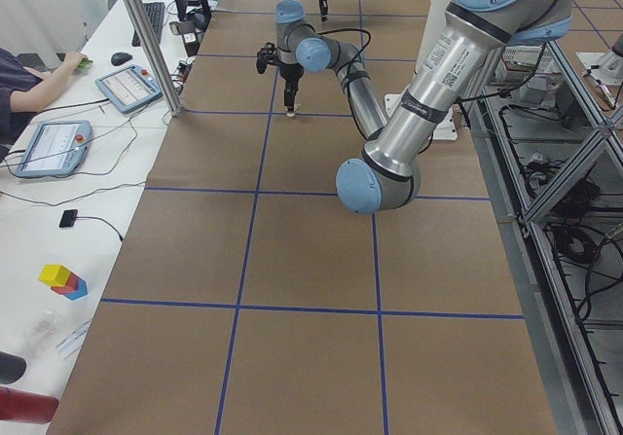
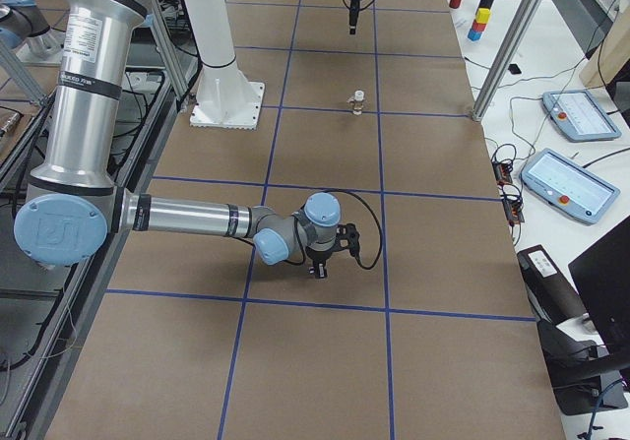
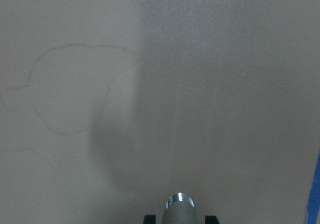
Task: Assemble PPR valve and pipe with both arms
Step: 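Reach the right gripper to the chrome fitting and grasp it, then carry the chrome fitting with the right gripper above the valve, then lower the chrome fitting onto the valve's top opening with the right gripper, then press the chrome fitting down into the valve with the right gripper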
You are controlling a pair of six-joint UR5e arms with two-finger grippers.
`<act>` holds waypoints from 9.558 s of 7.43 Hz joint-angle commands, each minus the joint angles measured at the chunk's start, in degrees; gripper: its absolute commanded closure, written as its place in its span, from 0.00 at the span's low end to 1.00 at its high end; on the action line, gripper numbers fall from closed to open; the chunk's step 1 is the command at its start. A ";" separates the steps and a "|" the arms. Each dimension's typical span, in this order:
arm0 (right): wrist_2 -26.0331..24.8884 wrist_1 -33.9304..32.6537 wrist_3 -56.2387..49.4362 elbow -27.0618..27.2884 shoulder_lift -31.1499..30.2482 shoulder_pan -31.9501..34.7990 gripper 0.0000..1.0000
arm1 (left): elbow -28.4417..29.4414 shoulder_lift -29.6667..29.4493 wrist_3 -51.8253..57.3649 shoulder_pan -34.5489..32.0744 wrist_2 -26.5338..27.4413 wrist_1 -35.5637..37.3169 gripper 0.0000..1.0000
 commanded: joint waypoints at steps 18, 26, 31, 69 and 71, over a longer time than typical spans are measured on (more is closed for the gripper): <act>-5.70 -53.55 35.32 0.23 65.00 -19.20 1.00 | 0.40 19.68 39.85 -17.40 -4.04 -0.85 0.00; -9.84 -46.75 35.42 -14.15 71.71 -24.22 1.00 | 1.38 20.04 39.85 -17.22 -4.04 -1.03 0.00; -9.84 -46.66 35.25 -14.94 71.62 -24.66 1.00 | 1.38 19.95 39.76 -17.22 -4.04 -1.03 0.00; -9.93 -42.62 35.24 -16.96 70.30 -25.45 1.00 | 1.73 19.77 39.32 -16.96 -4.04 -1.03 0.00; -9.93 -42.62 35.16 -16.96 70.22 -25.54 0.99 | 1.73 19.77 39.32 -16.96 -4.04 -0.94 0.00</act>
